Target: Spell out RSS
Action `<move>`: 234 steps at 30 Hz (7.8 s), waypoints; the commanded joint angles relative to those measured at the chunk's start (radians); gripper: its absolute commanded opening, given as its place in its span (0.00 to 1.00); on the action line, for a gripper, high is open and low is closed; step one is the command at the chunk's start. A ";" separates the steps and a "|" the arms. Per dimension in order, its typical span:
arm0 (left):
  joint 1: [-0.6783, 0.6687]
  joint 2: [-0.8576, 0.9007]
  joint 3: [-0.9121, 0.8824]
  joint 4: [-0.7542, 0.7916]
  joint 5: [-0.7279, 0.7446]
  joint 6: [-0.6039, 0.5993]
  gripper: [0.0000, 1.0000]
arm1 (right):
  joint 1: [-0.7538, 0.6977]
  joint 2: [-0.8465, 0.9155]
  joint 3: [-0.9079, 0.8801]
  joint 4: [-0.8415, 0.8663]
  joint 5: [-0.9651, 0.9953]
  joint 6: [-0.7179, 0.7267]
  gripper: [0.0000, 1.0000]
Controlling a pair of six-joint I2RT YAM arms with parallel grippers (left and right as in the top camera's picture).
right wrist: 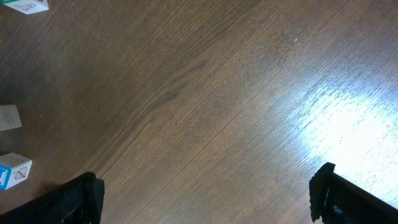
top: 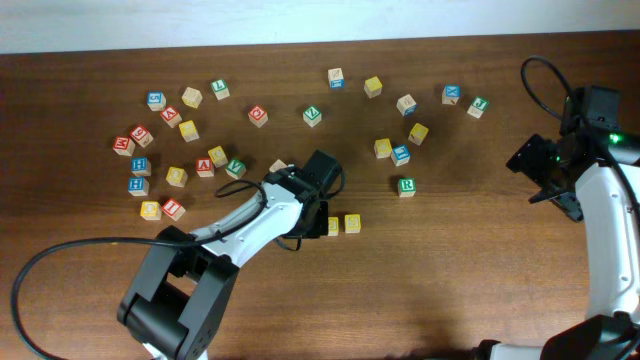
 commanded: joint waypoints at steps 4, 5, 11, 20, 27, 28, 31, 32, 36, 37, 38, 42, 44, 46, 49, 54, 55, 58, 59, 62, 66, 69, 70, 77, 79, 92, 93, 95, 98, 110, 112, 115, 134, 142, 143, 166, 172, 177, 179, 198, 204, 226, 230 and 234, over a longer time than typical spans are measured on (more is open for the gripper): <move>-0.004 0.030 0.005 0.008 0.012 -0.010 0.32 | -0.005 -0.008 0.011 0.000 0.013 0.002 0.98; -0.004 0.030 0.005 0.006 0.012 -0.010 0.41 | -0.005 -0.008 0.011 0.000 0.012 0.002 0.98; -0.004 0.029 0.016 -0.001 0.012 -0.010 0.48 | -0.004 -0.008 0.011 0.000 0.012 0.002 0.98; -0.003 0.029 0.142 -0.138 0.005 -0.010 0.48 | -0.005 -0.008 0.011 0.000 0.012 0.002 0.98; 0.038 0.021 0.359 -0.392 0.000 -0.010 0.47 | -0.005 -0.008 0.011 0.000 0.012 0.002 0.98; 0.048 0.016 0.388 -0.426 -0.002 -0.010 0.48 | -0.005 -0.008 0.011 0.000 0.013 0.001 0.98; 0.097 -0.017 0.459 -0.529 -0.076 -0.010 0.52 | -0.005 -0.008 0.011 0.000 0.013 0.002 0.98; 0.126 -0.035 0.466 -0.555 -0.100 -0.010 0.69 | -0.005 -0.008 0.011 0.000 0.012 0.002 0.98; 0.270 -0.051 0.465 -0.636 -0.109 -0.011 0.99 | -0.005 -0.008 0.011 0.000 0.012 0.002 0.98; 0.310 -0.051 0.465 -0.642 -0.109 -0.010 0.99 | -0.005 -0.008 0.011 0.000 0.012 0.002 0.98; 0.328 -0.051 0.465 -0.642 -0.110 -0.010 0.99 | -0.005 -0.008 0.011 0.000 0.012 0.002 0.98; 0.416 -0.051 0.418 -0.626 -0.110 -0.010 0.99 | -0.005 -0.008 0.011 0.000 0.012 0.002 0.98; 0.428 -0.051 0.351 -0.610 -0.110 -0.010 0.99 | -0.005 -0.008 0.011 0.000 0.012 0.002 0.98; 0.428 -0.051 0.296 -0.597 -0.097 -0.010 0.99 | -0.005 -0.008 0.011 0.000 0.012 0.002 0.98; 0.428 -0.051 0.256 -0.599 -0.074 -0.010 0.99 | -0.005 -0.008 0.011 0.000 0.012 0.002 0.98; 0.428 -0.051 0.251 -0.606 0.031 0.064 0.99 | -0.004 -0.008 0.011 0.006 -0.066 0.005 0.98; 0.428 -0.051 0.251 -0.598 0.051 0.103 0.99 | -0.005 -0.008 0.011 0.006 -0.090 0.005 0.98; 0.427 -0.051 0.241 -0.575 0.066 0.133 0.99 | -0.003 -0.008 0.007 -0.027 -0.396 -0.009 0.98; 0.427 -0.051 0.227 -0.559 0.065 0.133 0.99 | 0.011 -0.008 -0.003 -0.027 -0.472 -0.060 0.98; 0.428 -0.051 0.183 -0.534 0.065 0.133 0.97 | 0.094 -0.006 -0.037 -0.027 -0.493 -0.183 1.00; 0.428 -0.051 0.148 -0.489 0.065 0.101 0.69 | 0.232 -0.006 -0.087 -0.017 -0.493 -0.186 0.74; 0.427 -0.051 0.143 -0.474 0.066 0.095 0.49 | 0.336 -0.006 -0.139 0.018 -0.380 -0.185 0.73; 0.427 -0.051 0.143 -0.474 0.066 0.095 0.32 | 0.358 -0.006 -0.143 0.018 -0.348 -0.185 0.68; 0.427 -0.051 0.143 -0.477 0.091 0.121 0.00 | 0.457 -0.006 -0.143 0.082 -0.336 -0.185 0.04; 0.428 -0.060 0.143 -0.473 0.175 0.206 0.00 | 0.454 -0.006 -0.143 0.098 -0.336 -0.184 0.04; 0.407 -0.264 0.007 -0.303 0.229 0.226 0.00 | 0.463 0.154 -0.239 0.272 -0.370 -0.174 0.04; 0.394 -0.264 -0.025 -0.264 0.232 0.226 0.00 | 0.463 0.181 -0.240 0.271 -0.378 -0.175 0.04; 0.364 -0.263 -0.088 -0.174 0.233 0.225 0.00 | 0.472 0.238 -0.243 0.280 -0.410 -0.175 0.04; 0.346 -0.262 -0.115 -0.102 0.232 0.159 0.00 | 0.515 0.304 -0.243 0.349 -0.478 -0.175 0.04; 0.346 -0.125 -0.115 0.027 0.227 0.148 0.00 | 0.632 0.316 -0.244 0.408 -0.446 -0.122 0.04; 0.346 -0.125 -0.115 0.037 0.260 0.147 0.00 | 0.653 0.316 -0.245 0.409 -0.445 -0.122 0.04; 0.346 -0.119 -0.115 0.038 0.259 0.147 0.00 | 0.684 0.316 -0.246 0.410 -0.445 -0.121 0.04; 0.278 -0.050 -0.115 0.064 0.312 0.117 0.00 | 0.693 0.329 -0.250 0.419 -0.400 -0.122 0.04; 0.275 -0.050 -0.115 0.082 0.353 0.117 0.00 | 0.729 0.332 -0.256 0.436 -0.400 -0.122 0.04; 0.275 -0.050 -0.115 0.077 0.354 0.117 0.00 | 0.729 0.332 -0.256 0.436 -0.400 -0.122 0.04; 0.232 -0.043 -0.115 0.085 0.345 0.116 0.00 | 0.734 0.333 -0.259 0.433 -0.400 -0.122 0.04; 0.232 -0.043 -0.115 0.067 0.294 0.109 0.00 | 0.764 0.333 -0.260 0.450 -0.388 -0.122 0.04; 0.231 -0.043 -0.115 0.025 0.263 0.109 0.00 | 0.763 0.333 -0.261 0.449 -0.382 -0.122 0.04; 0.227 -0.043 -0.115 0.038 0.267 0.109 0.00 | 0.763 0.333 -0.261 0.449 -0.389 -0.121 0.04; 0.198 -0.043 -0.115 0.098 0.355 0.101 0.00 | 0.789 0.333 -0.261 0.466 -0.420 -0.121 0.04; 0.198 -0.043 -0.115 0.109 0.375 0.102 0.00 | 0.789 0.333 -0.261 0.481 -0.434 -0.122 0.04; 0.198 -0.043 -0.115 0.113 0.375 0.102 0.00 | 0.789 0.333 -0.261 0.480 -0.423 -0.077 0.04; 0.198 -0.043 -0.115 0.113 0.375 0.102 0.00 | 0.789 0.333 -0.261 0.476 -0.423 -0.076 0.04; 0.198 -0.043 -0.115 0.116 0.365 0.102 0.00 | 0.789 0.333 -0.261 0.476 -0.413 -0.076 0.04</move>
